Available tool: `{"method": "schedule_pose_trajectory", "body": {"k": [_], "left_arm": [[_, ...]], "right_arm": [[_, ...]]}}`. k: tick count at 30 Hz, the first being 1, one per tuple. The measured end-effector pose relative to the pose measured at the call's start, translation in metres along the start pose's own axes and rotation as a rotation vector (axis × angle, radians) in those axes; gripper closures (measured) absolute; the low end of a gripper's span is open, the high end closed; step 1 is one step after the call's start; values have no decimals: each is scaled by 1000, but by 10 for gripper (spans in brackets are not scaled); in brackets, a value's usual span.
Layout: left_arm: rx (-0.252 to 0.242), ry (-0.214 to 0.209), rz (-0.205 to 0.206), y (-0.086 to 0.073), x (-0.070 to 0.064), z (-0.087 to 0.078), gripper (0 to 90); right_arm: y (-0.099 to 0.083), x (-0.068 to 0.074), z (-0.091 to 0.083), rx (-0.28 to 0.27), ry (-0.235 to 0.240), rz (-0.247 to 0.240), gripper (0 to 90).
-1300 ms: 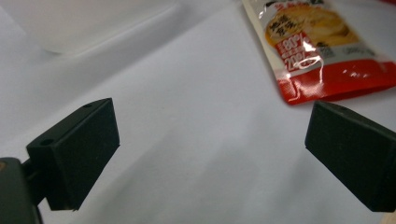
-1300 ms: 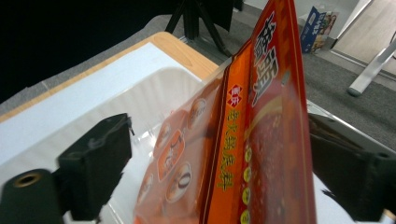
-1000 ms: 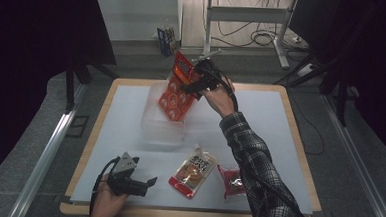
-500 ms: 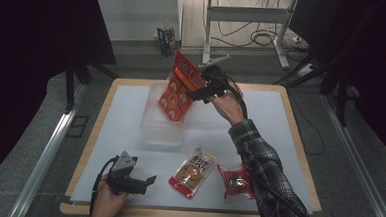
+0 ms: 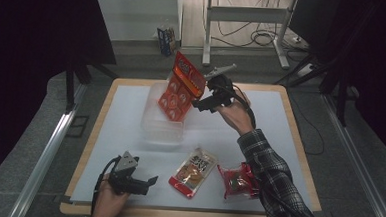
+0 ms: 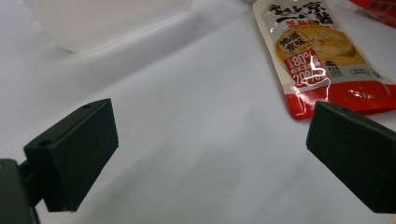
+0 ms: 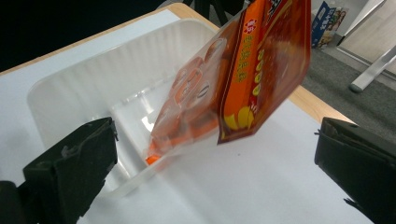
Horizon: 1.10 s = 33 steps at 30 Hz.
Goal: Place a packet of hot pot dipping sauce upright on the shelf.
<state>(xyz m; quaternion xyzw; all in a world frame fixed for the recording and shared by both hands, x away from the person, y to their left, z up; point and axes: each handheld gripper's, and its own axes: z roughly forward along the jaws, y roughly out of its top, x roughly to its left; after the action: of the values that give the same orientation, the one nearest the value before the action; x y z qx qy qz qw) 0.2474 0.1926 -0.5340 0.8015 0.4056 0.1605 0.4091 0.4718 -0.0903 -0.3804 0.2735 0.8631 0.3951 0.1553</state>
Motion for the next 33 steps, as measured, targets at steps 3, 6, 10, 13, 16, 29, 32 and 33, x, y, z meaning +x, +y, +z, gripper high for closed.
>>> {"method": "schedule_pose_trajectory", "body": {"k": [3,6,10,13,16,29,32,33], "left_arm": [[0,1,5,0,-1,0,21],[3,5,12,0,-1,0,21],[7,8,15,0,-2,0,21],[9,10,18,0,-2,1,21],[13,13,22,0,-3,1,22],[11,14,29,-1,-4,0,22],[6,12,28,-1,-4,-1,21],[5,13,28,-1,-4,-1,22]], "right_arm": [[-4,1,-5,-4,3,-7,0],[-8,4,-11,-13,8,-18,0],[-14,9,-17,-20,16,-29,0],[-18,13,-20,-24,18,-40,0],[-24,18,-23,-28,14,-40,0],[-48,37,-27,-74,33,-71,3],[-55,41,-28,-71,32,-84,3],[-57,42,-28,-70,36,-83,3]]}}
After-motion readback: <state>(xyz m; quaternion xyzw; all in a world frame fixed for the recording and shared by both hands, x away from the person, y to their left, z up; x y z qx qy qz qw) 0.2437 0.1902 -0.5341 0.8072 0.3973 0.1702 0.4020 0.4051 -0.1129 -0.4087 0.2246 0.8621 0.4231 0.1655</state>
